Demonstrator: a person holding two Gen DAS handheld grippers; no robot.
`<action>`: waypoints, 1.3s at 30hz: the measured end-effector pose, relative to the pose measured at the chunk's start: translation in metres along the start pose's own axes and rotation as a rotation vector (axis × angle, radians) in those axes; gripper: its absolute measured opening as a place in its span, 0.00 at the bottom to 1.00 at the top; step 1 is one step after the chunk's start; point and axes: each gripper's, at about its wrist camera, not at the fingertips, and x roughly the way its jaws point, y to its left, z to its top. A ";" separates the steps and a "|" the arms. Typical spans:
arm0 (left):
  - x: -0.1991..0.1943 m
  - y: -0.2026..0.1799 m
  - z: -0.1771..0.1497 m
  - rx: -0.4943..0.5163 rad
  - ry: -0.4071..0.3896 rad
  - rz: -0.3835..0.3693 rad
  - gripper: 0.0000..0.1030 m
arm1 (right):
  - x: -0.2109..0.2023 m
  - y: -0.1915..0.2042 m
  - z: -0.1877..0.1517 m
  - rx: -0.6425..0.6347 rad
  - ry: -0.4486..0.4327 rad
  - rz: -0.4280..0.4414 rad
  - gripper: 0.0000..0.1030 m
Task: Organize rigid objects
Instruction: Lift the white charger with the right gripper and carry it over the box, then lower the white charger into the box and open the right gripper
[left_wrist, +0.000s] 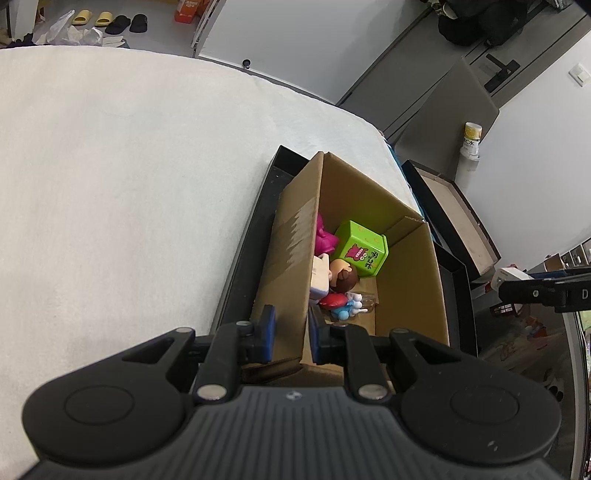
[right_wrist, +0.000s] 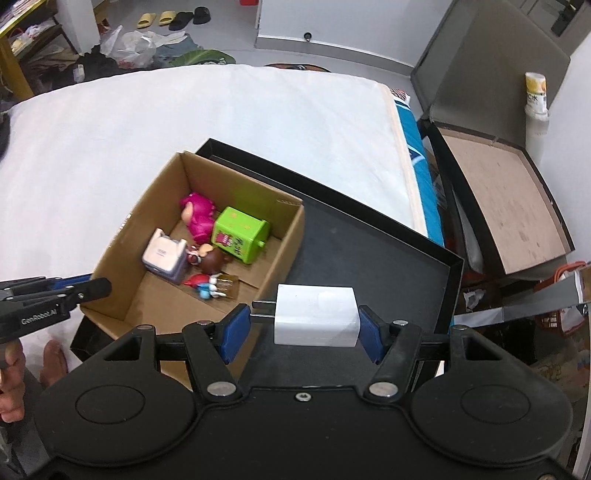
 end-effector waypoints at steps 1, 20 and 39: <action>0.000 0.000 0.000 0.002 0.000 0.000 0.17 | -0.001 0.003 0.001 -0.005 -0.001 0.000 0.59; -0.006 0.004 0.000 0.006 -0.008 -0.035 0.17 | 0.013 0.051 0.022 -0.092 -0.003 -0.011 0.59; -0.004 0.002 0.001 0.001 -0.007 -0.055 0.17 | 0.055 0.078 0.036 -0.234 0.025 -0.176 0.66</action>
